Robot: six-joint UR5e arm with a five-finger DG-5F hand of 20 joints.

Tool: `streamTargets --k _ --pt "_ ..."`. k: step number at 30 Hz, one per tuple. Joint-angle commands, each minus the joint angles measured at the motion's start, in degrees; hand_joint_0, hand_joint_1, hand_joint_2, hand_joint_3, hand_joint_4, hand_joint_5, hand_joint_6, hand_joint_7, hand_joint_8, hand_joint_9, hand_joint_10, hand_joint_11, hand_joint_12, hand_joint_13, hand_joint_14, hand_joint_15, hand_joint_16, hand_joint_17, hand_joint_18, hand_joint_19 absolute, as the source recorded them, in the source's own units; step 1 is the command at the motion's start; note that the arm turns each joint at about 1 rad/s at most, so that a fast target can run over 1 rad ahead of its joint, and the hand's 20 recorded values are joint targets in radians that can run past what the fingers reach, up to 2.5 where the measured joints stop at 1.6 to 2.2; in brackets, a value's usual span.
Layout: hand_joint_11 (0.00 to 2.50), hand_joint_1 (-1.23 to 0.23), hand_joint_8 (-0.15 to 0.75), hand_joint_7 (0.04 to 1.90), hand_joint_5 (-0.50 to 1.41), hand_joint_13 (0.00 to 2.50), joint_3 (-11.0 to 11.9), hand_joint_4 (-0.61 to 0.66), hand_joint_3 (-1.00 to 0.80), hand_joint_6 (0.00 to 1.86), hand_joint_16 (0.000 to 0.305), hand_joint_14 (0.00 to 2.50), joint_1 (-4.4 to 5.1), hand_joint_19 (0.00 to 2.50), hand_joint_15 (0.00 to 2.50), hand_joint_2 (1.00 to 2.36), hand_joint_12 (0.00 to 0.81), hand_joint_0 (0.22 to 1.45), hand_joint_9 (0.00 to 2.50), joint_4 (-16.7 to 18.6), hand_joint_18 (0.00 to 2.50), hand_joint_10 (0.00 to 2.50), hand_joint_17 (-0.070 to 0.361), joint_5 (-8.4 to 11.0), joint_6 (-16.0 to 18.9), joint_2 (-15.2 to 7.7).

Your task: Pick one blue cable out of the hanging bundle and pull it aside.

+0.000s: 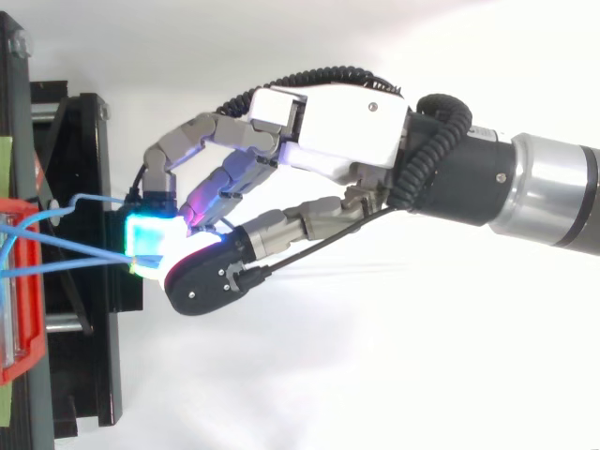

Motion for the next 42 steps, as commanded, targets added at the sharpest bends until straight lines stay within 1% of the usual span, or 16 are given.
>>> streamTargets --k 1,6,11,12,13,14,17,18,20,21,22,25,34,38,42 --pt "0.50 -0.88 0.220 0.98 -0.16 0.87 0.00 -0.24 -0.50 0.96 0.041 0.02 -0.09 0.32 0.47 1.00 0.260 0.78 0.89 -1.08 0.65 0.02 0.092 -0.70 0.28 -0.07" --pt "0.49 -0.89 0.220 1.02 -0.15 0.88 0.00 -0.25 -0.50 0.96 0.040 0.02 0.00 0.32 0.48 1.00 0.260 0.77 0.91 -1.44 0.66 0.02 0.091 -0.70 0.37 0.02" --pt "0.50 -0.88 0.224 1.02 -0.13 0.89 0.00 -0.20 -0.50 0.95 0.040 0.02 0.00 0.33 0.47 1.00 0.257 0.73 0.94 -1.52 0.67 0.02 0.089 -0.96 0.54 -0.07" --pt "0.51 -0.85 0.233 0.98 -0.13 0.90 0.00 -0.15 -0.50 0.95 0.040 0.02 0.00 0.35 0.49 1.00 0.261 0.69 0.97 -1.52 0.66 0.02 0.089 -0.96 0.63 0.02" --pt "0.51 -0.81 0.235 0.93 -0.12 0.90 0.00 -0.13 -0.50 0.95 0.040 0.02 0.00 0.36 0.49 1.00 0.262 0.66 0.97 -1.52 0.67 0.02 0.089 -0.96 0.63 0.02" --pt "0.51 -0.81 0.235 0.91 -0.12 0.90 0.00 -0.13 -0.50 0.95 0.040 0.02 0.00 0.36 0.49 1.00 0.266 0.66 0.97 -1.52 0.67 0.02 0.090 -0.96 0.72 0.02" --pt "0.50 -0.73 0.240 0.95 -0.12 0.92 0.00 -0.08 -0.46 0.93 0.041 0.02 0.00 0.40 0.51 1.00 0.275 0.61 0.99 -1.44 0.66 0.02 0.092 -0.96 0.63 0.02" --pt "0.51 -0.67 0.246 0.95 -0.11 0.92 0.00 -0.07 -0.42 0.92 0.042 0.02 0.00 0.41 0.51 1.01 0.281 0.59 0.99 -1.44 0.67 0.02 0.094 -0.96 0.54 -0.07" --pt "0.49 -0.64 0.245 0.96 -0.11 0.92 0.00 -0.06 -0.41 0.91 0.043 0.02 0.17 0.41 0.52 1.01 0.284 0.59 1.00 -1.44 0.67 0.02 0.096 -0.96 0.46 -0.07" --pt "0.49 -0.57 0.246 0.95 -0.11 0.92 0.00 -0.05 -0.38 0.91 0.044 0.02 0.17 0.43 0.52 1.01 0.284 0.58 1.00 -1.35 0.67 0.02 0.098 -0.79 0.46 -0.07" --pt "0.50 -0.53 0.246 0.98 -0.10 0.92 0.00 -0.04 -0.37 0.89 0.044 0.02 0.26 0.45 0.52 1.01 0.286 0.58 1.01 -1.44 0.67 0.02 0.099 -0.79 0.46 -0.07" --pt "0.49 -0.49 0.253 0.99 -0.10 0.93 0.00 -0.03 -0.39 0.88 0.045 0.02 0.26 0.44 0.53 1.01 0.291 0.57 1.01 -1.26 0.67 0.02 0.101 -0.96 0.46 -0.07" --pt "0.48 -0.50 0.267 0.96 -0.10 0.95 0.00 -0.01 -0.48 0.87 0.048 0.02 0.26 0.44 0.52 1.00 0.300 0.53 1.04 -1.44 0.70 0.02 0.107 -1.05 1.69 0.02" --pt "0.48 -0.43 0.270 0.96 -0.09 0.98 0.18 -0.01 -0.50 0.86 0.049 0.02 0.26 0.44 0.52 1.00 0.307 0.51 1.07 -1.44 0.73 0.02 0.111 -0.96 2.74 0.02" --pt "0.47 -0.42 0.275 0.95 -0.09 0.99 0.44 0.00 -0.50 0.85 0.050 0.02 0.17 0.44 0.52 1.00 0.314 0.50 1.07 -1.44 0.74 0.02 0.112 -1.05 3.27 0.02"
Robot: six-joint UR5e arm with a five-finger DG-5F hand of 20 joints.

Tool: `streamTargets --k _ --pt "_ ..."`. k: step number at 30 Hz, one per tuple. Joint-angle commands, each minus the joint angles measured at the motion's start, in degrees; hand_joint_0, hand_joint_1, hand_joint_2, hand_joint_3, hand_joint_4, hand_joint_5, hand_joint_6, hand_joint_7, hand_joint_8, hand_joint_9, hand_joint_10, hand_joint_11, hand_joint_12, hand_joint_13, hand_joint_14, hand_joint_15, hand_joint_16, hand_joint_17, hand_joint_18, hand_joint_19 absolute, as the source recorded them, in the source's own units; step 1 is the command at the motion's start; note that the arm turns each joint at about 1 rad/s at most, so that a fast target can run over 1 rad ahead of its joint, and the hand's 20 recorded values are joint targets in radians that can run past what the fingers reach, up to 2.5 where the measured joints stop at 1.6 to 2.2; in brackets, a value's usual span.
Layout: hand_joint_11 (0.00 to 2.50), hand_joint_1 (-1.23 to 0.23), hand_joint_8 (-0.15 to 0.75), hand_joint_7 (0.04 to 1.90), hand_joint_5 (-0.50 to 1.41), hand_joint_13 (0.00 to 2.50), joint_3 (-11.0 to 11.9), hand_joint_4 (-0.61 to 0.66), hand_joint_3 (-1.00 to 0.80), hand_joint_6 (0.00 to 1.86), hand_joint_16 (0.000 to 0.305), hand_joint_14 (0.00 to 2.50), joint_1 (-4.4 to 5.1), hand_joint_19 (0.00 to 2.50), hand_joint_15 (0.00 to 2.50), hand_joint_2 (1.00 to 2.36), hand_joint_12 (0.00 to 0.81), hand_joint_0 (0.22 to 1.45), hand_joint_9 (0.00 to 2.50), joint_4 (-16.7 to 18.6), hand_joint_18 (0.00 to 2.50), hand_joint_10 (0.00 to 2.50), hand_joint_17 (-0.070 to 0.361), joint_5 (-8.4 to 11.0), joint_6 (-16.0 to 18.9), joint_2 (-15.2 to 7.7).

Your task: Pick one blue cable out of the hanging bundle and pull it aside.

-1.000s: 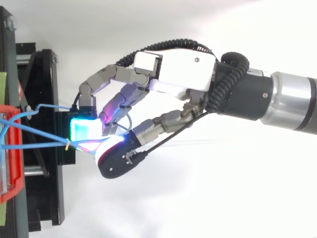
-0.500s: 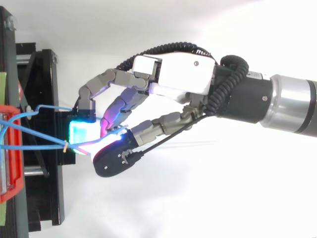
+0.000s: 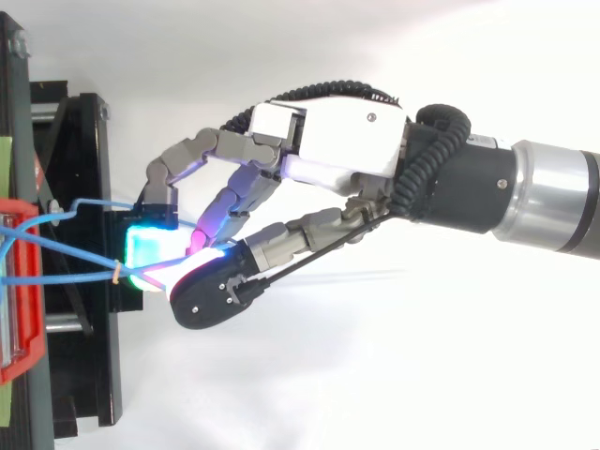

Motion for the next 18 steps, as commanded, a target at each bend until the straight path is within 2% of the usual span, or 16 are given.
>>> streamTargets --k 1,11,18 --pt "0.48 -0.41 0.278 0.94 -0.09 0.99 0.25 0.01 -0.50 0.84 0.050 0.02 -0.14 0.44 0.52 1.00 0.314 0.50 1.08 -0.01 0.74 0.02 0.113 -0.03 0.52 0.02" --pt "0.47 -0.40 0.288 0.92 -0.08 1.00 2.01 0.03 -0.50 0.81 0.053 0.02 -0.32 0.44 0.52 1.00 0.322 0.48 1.09 -2.30 0.76 0.02 0.118 -0.83 1.04 -0.07" --pt "0.48 -0.59 0.265 0.96 -0.09 0.98 2.18 0.03 -0.45 0.80 0.050 0.02 -0.40 0.43 0.52 1.00 0.310 0.52 1.08 -2.74 0.74 0.02 0.112 -1.09 2.10 0.02"
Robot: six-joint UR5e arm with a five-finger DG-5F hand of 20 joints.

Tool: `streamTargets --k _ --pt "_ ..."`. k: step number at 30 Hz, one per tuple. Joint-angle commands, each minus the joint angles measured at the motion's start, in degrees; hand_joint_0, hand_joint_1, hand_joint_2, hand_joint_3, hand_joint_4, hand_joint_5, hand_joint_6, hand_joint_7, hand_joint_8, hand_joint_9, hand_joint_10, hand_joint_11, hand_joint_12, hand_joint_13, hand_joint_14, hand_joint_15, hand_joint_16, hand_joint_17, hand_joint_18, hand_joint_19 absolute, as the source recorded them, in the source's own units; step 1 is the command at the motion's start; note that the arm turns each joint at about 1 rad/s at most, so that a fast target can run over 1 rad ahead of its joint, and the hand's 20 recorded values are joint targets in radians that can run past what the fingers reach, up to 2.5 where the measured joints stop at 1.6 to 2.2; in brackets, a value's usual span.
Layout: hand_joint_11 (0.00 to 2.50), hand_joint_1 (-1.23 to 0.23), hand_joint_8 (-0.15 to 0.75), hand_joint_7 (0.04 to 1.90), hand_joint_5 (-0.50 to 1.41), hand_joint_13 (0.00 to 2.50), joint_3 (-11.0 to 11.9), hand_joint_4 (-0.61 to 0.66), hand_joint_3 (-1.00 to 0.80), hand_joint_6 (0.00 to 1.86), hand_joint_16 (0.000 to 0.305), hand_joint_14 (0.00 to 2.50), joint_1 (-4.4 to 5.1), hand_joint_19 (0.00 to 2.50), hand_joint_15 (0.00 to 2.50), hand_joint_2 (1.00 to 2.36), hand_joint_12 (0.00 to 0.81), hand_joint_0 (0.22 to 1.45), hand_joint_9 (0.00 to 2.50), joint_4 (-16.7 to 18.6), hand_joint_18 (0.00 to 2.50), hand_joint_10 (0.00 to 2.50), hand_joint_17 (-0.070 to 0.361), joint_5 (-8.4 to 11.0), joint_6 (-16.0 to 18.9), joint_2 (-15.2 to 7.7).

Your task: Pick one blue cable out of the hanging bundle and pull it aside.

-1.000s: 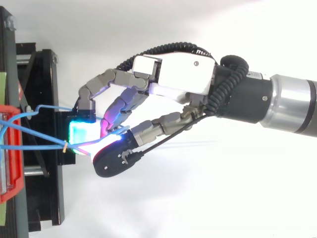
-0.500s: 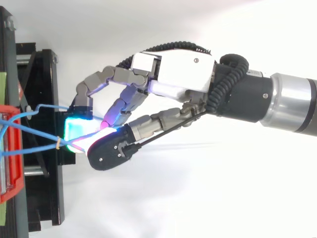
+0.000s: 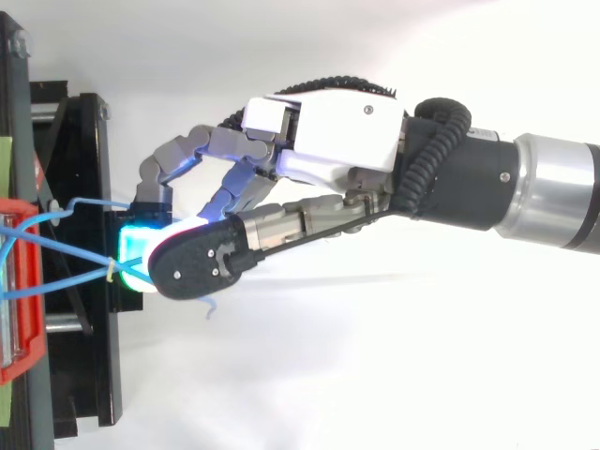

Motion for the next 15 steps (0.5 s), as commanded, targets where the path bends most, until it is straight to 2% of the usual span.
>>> streamTargets --k 1,4,6,11,14,15 --pt "0.49 -0.60 0.264 0.97 -0.09 0.98 0.11 0.03 -0.44 0.81 0.049 0.02 0.01 0.44 0.52 1.00 0.308 0.52 1.07 -0.12 0.74 0.02 0.111 -0.12 0.32 0.00" --pt "0.49 -0.68 0.262 0.99 -0.10 0.96 0.19 0.02 -0.39 0.84 0.047 0.02 -0.08 0.45 0.52 1.01 0.297 0.56 1.05 -0.30 0.72 0.02 0.107 -0.12 0.49 0.00" --pt "0.50 -0.70 0.258 1.05 -0.11 0.96 0.28 0.02 -0.34 0.85 0.047 0.02 -0.08 0.45 0.52 1.01 0.294 0.57 1.04 -0.48 0.71 0.02 0.105 -0.38 0.67 0.00" --pt "0.52 -0.76 0.262 1.06 -0.12 0.95 0.28 0.02 -0.21 0.90 0.046 0.02 -0.08 0.44 0.52 1.02 0.293 0.59 1.03 -0.83 0.71 0.02 0.104 -0.47 0.76 -0.08" --pt "0.52 -0.80 0.268 1.06 -0.13 0.95 0.28 -0.02 -0.13 0.92 0.047 0.02 -0.08 0.43 0.52 1.02 0.289 0.62 1.01 -1.00 0.72 0.02 0.105 -0.47 0.76 0.00" --pt "0.53 -0.81 0.266 1.00 -0.13 0.95 0.28 -0.06 -0.13 0.94 0.047 0.02 -0.08 0.42 0.52 1.02 0.291 0.63 1.00 -1.00 0.72 0.02 0.106 -0.47 0.76 0.00"
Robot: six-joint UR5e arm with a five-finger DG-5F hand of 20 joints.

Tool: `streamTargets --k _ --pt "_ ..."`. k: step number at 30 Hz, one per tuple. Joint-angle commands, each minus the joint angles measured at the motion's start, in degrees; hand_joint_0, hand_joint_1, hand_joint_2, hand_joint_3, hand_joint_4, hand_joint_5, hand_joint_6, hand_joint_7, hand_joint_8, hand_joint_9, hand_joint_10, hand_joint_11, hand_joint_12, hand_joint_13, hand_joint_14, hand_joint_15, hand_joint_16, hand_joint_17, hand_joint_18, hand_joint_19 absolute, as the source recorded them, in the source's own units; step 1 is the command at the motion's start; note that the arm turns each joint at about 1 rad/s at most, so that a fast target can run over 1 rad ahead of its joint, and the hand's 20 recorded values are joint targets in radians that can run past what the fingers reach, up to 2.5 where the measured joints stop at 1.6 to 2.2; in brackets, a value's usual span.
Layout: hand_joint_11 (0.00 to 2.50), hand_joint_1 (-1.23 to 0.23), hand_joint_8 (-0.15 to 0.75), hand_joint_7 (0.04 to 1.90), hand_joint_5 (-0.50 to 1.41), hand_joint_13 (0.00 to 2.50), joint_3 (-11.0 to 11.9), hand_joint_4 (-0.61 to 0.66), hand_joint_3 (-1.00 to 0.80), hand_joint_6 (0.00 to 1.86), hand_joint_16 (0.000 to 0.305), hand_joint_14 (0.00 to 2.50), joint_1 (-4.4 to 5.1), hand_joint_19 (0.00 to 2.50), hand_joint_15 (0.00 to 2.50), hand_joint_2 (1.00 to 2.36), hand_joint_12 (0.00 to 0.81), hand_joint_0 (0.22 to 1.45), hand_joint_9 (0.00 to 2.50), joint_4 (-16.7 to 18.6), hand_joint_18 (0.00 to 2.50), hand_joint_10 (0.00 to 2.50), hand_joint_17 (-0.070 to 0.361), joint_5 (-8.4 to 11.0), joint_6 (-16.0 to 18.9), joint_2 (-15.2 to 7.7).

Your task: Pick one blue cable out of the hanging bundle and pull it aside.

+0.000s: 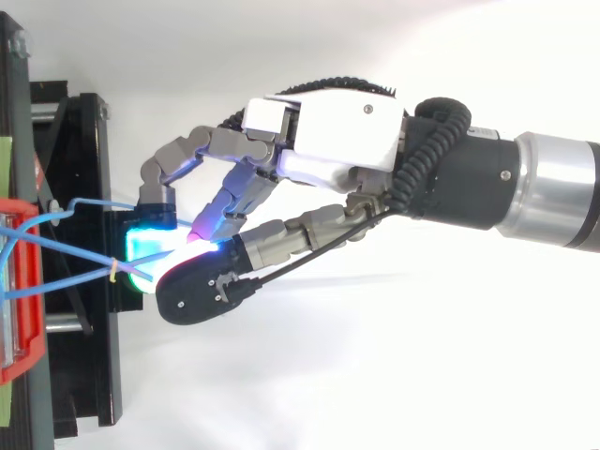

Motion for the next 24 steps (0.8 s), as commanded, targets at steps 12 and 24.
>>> streamTargets --k 12,24 --pt "0.52 -0.90 0.228 0.96 -0.15 0.90 0.10 -0.16 -0.46 0.96 0.045 0.02 -0.44 0.36 0.49 1.00 0.263 0.76 0.93 -5.21 0.70 0.02 0.100 -0.20 -0.25 2.74" --pt "0.52 -0.67 0.258 0.95 -0.10 0.96 0.10 -0.01 -0.50 0.92 0.048 0.02 -0.44 0.43 0.52 1.00 0.295 0.53 1.04 -5.56 0.76 0.02 0.108 -0.20 -0.34 2.91"
